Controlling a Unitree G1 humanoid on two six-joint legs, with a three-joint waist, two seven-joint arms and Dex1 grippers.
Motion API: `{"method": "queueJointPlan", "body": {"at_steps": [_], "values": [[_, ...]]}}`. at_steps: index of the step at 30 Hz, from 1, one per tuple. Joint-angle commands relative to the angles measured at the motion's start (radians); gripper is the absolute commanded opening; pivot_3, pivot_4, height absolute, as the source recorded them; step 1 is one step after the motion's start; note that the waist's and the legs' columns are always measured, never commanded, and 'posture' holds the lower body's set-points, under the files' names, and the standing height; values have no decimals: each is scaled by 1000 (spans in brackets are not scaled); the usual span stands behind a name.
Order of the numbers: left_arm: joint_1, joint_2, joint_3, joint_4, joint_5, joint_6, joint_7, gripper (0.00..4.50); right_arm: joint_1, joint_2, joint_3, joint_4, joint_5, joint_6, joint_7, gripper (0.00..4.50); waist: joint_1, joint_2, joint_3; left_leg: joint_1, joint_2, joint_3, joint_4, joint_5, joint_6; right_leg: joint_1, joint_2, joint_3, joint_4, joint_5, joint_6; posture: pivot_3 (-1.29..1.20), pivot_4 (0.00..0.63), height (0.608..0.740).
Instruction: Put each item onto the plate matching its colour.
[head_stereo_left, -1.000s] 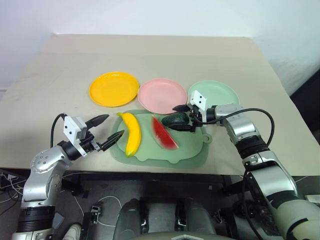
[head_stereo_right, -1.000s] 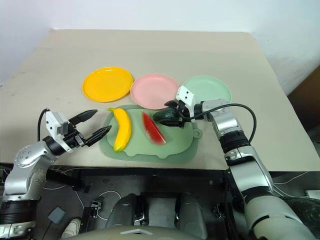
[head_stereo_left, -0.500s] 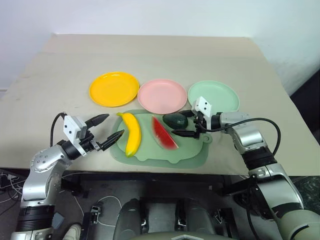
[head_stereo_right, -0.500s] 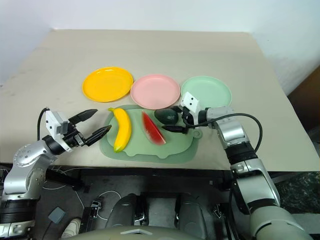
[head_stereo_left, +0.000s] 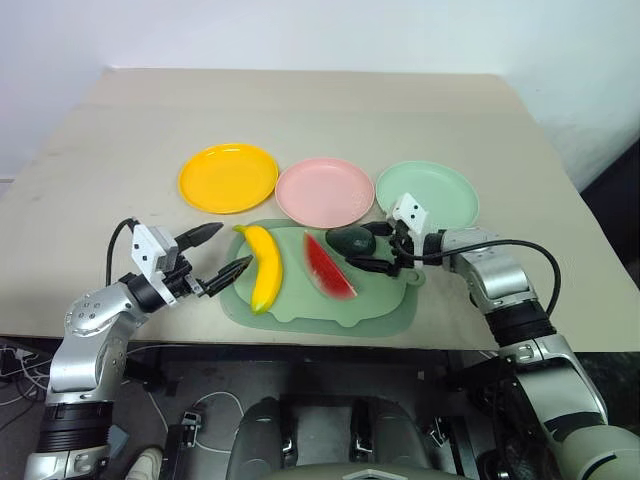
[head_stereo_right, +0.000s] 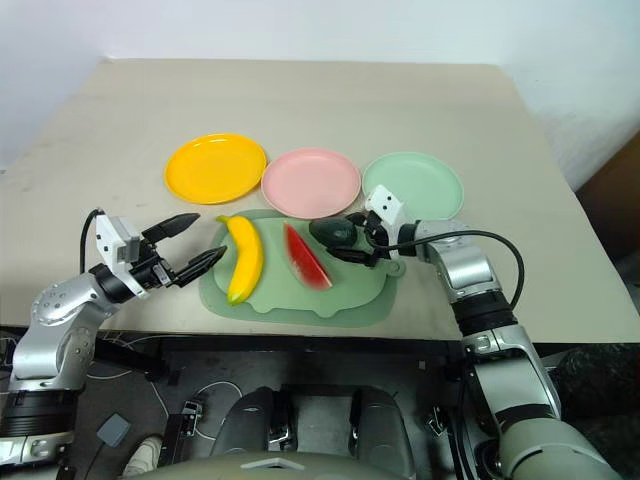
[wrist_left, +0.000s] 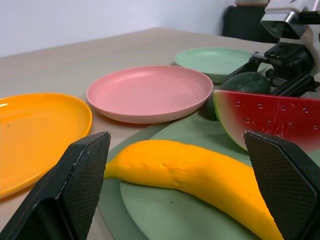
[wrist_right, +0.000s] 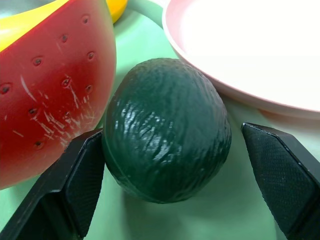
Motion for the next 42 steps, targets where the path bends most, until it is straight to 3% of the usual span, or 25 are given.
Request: {"method": "queueJointPlan", "body": {"at_steps": [1,3,15,20,30,34,42], "values": [[-5,5,8,-9,0,-12,-4,4500,-13,4,-32,-48,31,-4,-4,3605,0,0,0,0,0,0,0,0,0,0,0,0,0,0,0,0,150,695],[-3,5,9,-9,1,-13,-4,4500,-3,1,-39,-70,48,5,5,3088,0,0,0,0,0,0,0,0,0,0,0,0,0,0,0,0,150,695],[9,8,14,-15,-1,-13,-6,4500,102,-95,-134,-306,158,120,0,3090,3,0,0,0,0,0,0,0,0,0,0,0,0,0,0,0,150,695],[3,6,9,-9,0,-13,-7,4500,19,-95,-227,-163,141,134,-153,3090,0,0,0,0,0,0,0,0,0,0,0,0,0,0,0,0,150,695],[-36,10,0,21,12,-14,-21,4500,-61,-67,-213,82,17,16,-351,3090,1,0,0,0,0,0,0,0,0,0,0,0,0,0,0,0,150,695],[-52,9,-2,36,18,-20,-29,4500,-62,-65,-214,101,5,-24,-360,4420,-2,0,0,0,0,1,0,0,0,-1,0,0,0,0,0,0,150,695],[-73,2,-6,57,25,-25,-39,4500,-6,-119,-252,-57,45,51,-340,4472,0,1,1,0,0,1,0,0,0,-1,0,1,0,0,0,0,150,695]]}}
